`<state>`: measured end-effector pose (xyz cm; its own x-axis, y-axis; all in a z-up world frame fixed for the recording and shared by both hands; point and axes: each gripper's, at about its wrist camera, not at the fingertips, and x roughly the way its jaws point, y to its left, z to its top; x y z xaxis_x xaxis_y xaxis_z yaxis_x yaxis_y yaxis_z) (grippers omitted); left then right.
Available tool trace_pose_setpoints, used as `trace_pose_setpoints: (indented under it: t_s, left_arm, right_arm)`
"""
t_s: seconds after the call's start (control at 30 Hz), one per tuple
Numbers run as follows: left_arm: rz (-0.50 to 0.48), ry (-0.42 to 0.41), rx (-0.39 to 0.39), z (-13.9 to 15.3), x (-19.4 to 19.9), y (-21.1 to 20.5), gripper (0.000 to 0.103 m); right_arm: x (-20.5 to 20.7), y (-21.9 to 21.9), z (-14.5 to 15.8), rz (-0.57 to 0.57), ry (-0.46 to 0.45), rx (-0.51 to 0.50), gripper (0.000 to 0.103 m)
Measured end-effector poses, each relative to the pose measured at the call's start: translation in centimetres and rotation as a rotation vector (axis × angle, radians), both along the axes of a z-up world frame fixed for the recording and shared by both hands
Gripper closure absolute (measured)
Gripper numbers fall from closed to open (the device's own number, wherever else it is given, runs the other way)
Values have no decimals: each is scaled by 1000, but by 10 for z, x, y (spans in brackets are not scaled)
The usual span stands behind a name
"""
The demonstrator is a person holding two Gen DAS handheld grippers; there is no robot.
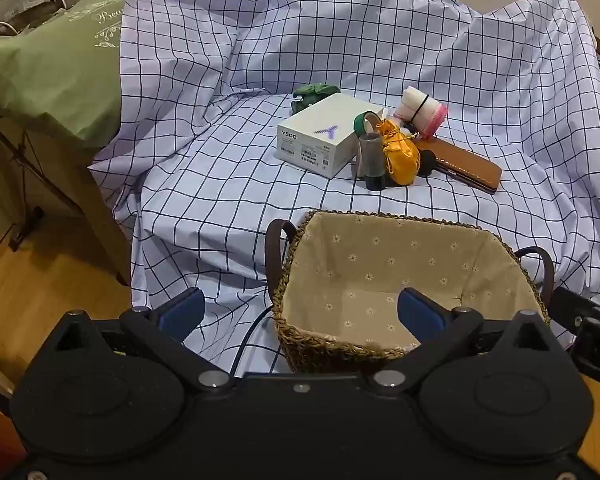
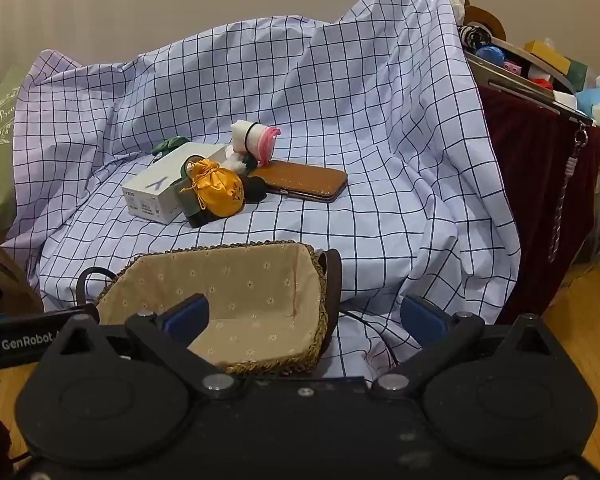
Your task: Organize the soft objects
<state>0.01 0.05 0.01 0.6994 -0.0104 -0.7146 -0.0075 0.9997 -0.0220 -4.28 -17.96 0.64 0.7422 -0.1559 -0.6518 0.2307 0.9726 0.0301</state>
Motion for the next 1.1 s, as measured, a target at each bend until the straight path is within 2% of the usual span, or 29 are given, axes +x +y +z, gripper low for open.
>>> trace_pose_setpoints:
  t_s: [1.1]
  left_arm:
    - [-6,15,6,-3,1,-2,3]
  right_arm:
    - [1,0,-1,-3,16,8,1]
